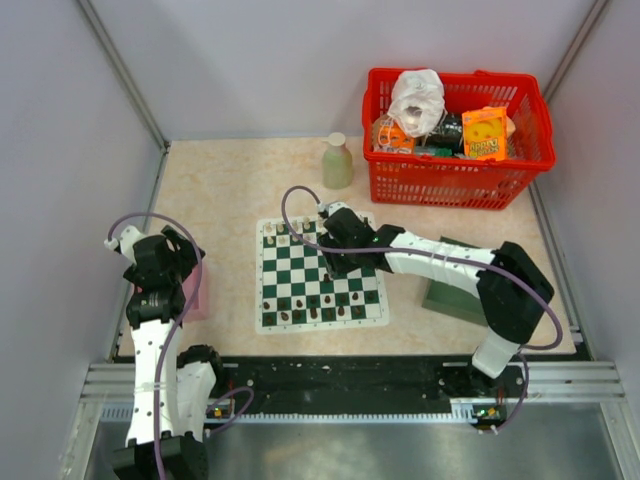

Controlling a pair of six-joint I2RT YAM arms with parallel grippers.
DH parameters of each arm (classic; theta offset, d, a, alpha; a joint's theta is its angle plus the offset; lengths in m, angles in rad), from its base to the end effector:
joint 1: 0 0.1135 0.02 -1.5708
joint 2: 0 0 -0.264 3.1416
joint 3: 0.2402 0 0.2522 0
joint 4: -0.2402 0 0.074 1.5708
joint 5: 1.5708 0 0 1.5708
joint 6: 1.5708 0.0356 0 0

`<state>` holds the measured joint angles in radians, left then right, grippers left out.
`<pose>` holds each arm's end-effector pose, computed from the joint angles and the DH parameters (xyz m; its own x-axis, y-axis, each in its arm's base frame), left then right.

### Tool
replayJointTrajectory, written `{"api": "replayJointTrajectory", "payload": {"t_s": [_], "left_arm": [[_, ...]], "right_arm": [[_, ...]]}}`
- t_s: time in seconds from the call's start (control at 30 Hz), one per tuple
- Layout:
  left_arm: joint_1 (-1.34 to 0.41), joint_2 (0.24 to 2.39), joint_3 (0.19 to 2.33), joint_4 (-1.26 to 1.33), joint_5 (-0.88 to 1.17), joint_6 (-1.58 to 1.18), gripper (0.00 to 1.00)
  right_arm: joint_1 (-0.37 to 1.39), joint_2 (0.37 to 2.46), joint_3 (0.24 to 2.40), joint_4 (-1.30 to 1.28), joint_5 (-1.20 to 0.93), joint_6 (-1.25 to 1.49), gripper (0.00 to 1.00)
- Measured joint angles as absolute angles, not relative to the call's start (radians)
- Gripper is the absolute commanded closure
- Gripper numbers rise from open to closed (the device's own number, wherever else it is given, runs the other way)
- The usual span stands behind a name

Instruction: Set up the chess pieces on the board

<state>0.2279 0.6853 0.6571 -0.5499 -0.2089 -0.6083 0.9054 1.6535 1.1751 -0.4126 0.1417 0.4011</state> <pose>0.1477 0.0418 0.2742 -0.2138 -0.6235 -0.7520 -0.6244 0.6793 -0.3856 0.2235 0.2766 0.2321 -0.7247 -0.2973 -0.6216 -0.4790 0.8658 0.1443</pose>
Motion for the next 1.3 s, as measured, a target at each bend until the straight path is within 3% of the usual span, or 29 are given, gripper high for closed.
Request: {"api": "replayJointTrajectory", "payload": {"t_s": [0.37, 1.13, 1.3], "left_arm": [[0.228, 0.699, 0.657, -0.544, -0.216, -0.616, 0.01], [0.229, 0.67, 0.657, -0.55, -0.226, -0.619, 0.01], [0.229, 0.673, 0.657, -0.55, -0.226, -0.619, 0.01]], "right_arm": [[0.929, 1.758, 1.232, -0.426, 0.111, 0.38, 0.4], [0.929, 1.782, 1.267, -0.428, 0.093, 0.367, 0.37], [0.929, 1.817, 1.289, -0.437, 0.091, 0.367, 0.41]]}}
